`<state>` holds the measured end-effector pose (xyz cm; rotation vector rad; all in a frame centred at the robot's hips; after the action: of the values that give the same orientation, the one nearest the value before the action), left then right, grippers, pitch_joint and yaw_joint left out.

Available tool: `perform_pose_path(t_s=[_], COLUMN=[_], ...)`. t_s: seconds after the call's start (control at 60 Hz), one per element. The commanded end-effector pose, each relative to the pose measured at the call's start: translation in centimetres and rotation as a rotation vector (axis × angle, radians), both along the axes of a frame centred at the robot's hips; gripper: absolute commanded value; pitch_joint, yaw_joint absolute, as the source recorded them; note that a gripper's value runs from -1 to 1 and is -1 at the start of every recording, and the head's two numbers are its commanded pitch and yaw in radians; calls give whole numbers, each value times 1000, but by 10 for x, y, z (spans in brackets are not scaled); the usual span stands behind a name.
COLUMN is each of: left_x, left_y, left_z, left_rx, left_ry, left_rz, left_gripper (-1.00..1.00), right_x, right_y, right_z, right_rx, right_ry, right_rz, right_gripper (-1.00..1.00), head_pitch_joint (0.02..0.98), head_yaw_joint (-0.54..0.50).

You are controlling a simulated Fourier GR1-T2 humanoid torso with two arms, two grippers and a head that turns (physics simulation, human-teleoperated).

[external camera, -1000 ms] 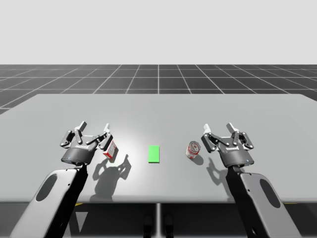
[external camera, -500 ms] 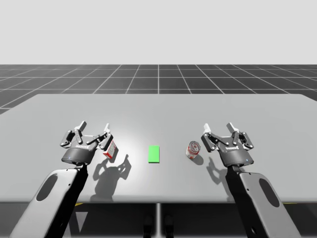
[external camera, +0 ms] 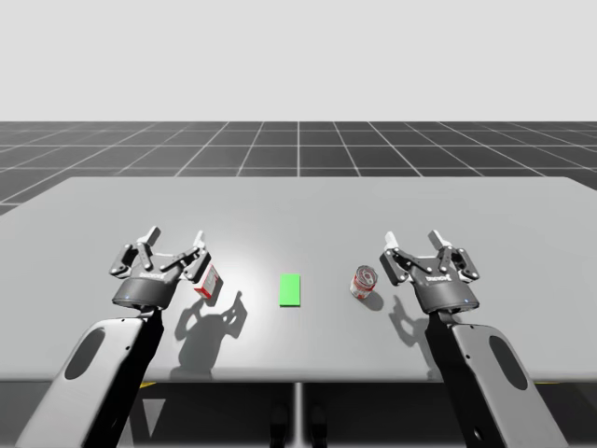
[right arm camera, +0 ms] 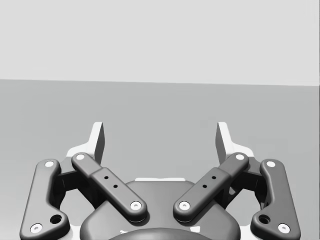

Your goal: Look at the card. If it is red, pick the object on the left. If it is green, pick the object on the right.

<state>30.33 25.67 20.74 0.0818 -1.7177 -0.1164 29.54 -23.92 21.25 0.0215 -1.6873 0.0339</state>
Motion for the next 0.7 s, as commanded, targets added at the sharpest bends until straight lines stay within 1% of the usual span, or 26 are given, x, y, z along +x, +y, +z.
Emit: perform_pose_path(t_s=[0.017,0.217,0.35,0.55,0.7], left_x=[0,-1,-1,-1,-1], left_y=[0,0,0,0,0], left_z=[2,2,2,2,2], left_rx=[-3,-6,-6,-7,-7], left_ry=[-4,-6,-7,-7,-8], left_rz=[1,1,0,-1,-3], left_gripper=[-1000,-1000,-1000,-1000,-1000], right_x=[0,0,0,0,1], right_y=[0,0,0,0,0], right_z=[1,0,0,0,0], right_rx=[1,1,0,0,-2], right_ry=[-1,-1,0,0,0], right_rz=[-4,-4,-5,-5,-4], right_gripper=[-1000,-1000,-1000,-1000,-1000], head_pitch_joint=[911,900,899,894,884], head_yaw_joint=[38,43,28,-52,-149])
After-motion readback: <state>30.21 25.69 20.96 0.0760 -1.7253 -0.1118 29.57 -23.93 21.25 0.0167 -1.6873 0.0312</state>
